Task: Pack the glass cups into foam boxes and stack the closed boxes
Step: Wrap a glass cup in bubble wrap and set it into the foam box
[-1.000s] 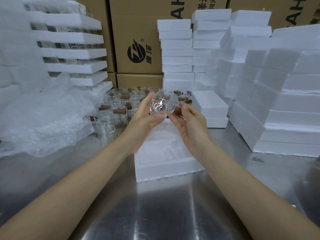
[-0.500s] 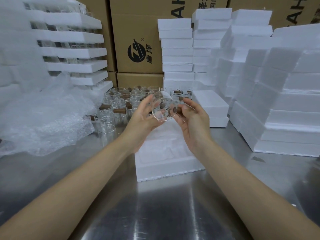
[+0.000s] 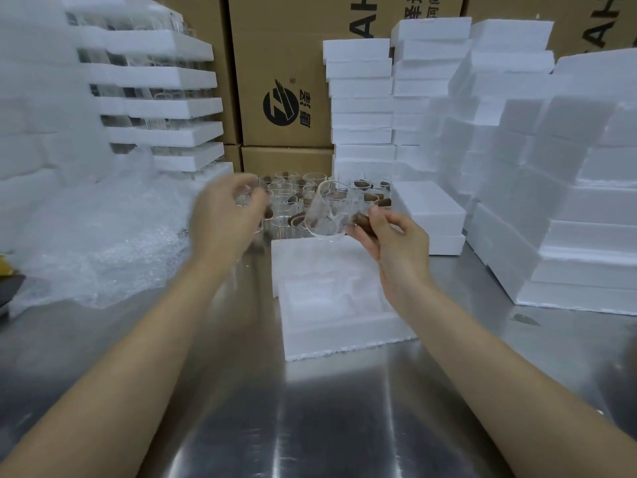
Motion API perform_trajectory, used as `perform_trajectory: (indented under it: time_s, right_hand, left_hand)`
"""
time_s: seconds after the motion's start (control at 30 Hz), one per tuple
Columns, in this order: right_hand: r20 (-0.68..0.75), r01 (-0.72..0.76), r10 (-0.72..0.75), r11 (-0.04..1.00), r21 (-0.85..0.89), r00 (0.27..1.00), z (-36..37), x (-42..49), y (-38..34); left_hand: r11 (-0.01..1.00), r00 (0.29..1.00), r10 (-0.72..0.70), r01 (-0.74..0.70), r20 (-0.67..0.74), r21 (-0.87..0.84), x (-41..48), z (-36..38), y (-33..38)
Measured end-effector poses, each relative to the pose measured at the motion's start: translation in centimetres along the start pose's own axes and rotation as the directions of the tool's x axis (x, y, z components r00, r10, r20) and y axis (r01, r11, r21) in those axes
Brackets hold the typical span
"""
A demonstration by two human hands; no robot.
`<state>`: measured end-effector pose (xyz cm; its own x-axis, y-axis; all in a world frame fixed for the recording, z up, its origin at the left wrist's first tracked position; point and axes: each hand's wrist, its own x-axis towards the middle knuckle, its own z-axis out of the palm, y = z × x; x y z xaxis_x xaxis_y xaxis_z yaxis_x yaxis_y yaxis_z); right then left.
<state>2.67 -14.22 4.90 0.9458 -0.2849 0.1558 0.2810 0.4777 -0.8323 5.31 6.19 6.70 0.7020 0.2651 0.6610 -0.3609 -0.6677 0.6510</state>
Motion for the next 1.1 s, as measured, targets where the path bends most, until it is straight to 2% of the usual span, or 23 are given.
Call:
perform_trajectory:
  time_s: [0.03,0.07,0.1,0.17,0.23,0.4,0.53,0.67,0.77,0.83,0.9,0.97,1.0,1.03,1.1]
  right_hand:
    - [0.003,0.004,-0.004,1.0,-0.013,1.0,0.0,-0.1,0.0]
    - [0.003,0.008,-0.007,1.0,-0.029,1.0,0.1,-0.1,0.1]
    - [0.001,0.012,-0.012,0.999,-0.048,1.0,0.1,-0.1,0.1]
    - [-0.007,0.014,-0.015,0.996,-0.083,1.0,0.2,-0.1,0.2]
    - [-0.012,0.009,-0.01,0.995,-0.102,1.0,0.2,-0.1,0.3]
    - [0.008,-0.031,0.031,0.995,-0.1,0.999,0.2,0.0,0.5]
    - [0.014,-0.047,0.048,0.994,-0.095,0.999,0.1,0.0,0.4]
    - [0.022,-0.057,0.059,0.993,-0.099,0.998,0.1,0.0,0.4]
    - [0.016,-0.068,0.07,0.993,-0.093,0.997,0.1,0.0,0.4]
    - [0.006,-0.075,0.075,0.993,-0.086,0.997,0.1,0.0,0.3]
    - [-0.007,-0.078,0.078,0.995,-0.065,0.997,0.0,0.0,0.3]
    - [-0.016,-0.079,0.078,0.996,-0.05,0.997,0.0,0.0,0.2]
    - [-0.019,-0.082,0.081,0.995,-0.05,0.997,0.1,0.0,0.2]
    - [-0.022,-0.089,0.088,0.995,-0.048,0.996,0.1,0.0,0.1]
    - [-0.03,-0.113,0.112,0.993,-0.034,0.993,0.1,0.2,-0.1]
  left_hand:
    - [0.961,0.991,0.078,-0.046,-0.109,0.271,0.7,-1.0,-1.2]
    - [0.88,0.983,0.096,-0.011,-0.155,0.475,1.4,-1.8,-2.7]
    - [0.81,0.986,0.021,0.081,-0.166,0.581,1.9,-2.5,-4.0]
    - [0.707,0.963,-0.212,0.269,-0.168,0.654,2.1,-3.6,-6.0]
    - [0.631,0.93,-0.341,0.335,-0.137,0.7,2.0,-4.0,-7.5]
    - [0.625,0.906,-0.42,0.322,-0.041,0.711,1.6,-4.0,-9.5]
    - [0.601,0.917,-0.392,0.315,-0.073,0.734,1.0,-3.7,-10.4]
    - [0.665,0.918,-0.396,0.315,-0.039,0.676,1.2,-3.5,-11.0]
    - [0.74,0.911,-0.411,0.354,-0.032,0.572,1.2,-3.6,-11.0]
    - [0.796,0.949,-0.3,0.303,-0.094,0.523,1.3,-3.9,-10.2]
    - [0.872,0.978,-0.089,0.168,-0.188,0.459,1.8,-4.0,-8.4]
    - [0.957,0.977,0.096,-0.039,-0.189,0.288,2.2,-3.6,-5.7]
    - [0.977,0.978,0.145,-0.118,-0.152,0.175,2.1,-3.1,-4.4]
    - [0.987,0.982,0.159,-0.154,-0.104,0.056,1.8,-2.5,-3.1]
    - [0.985,0.995,0.094,-0.09,0.02,-0.146,0.7,-1.0,-1.1]
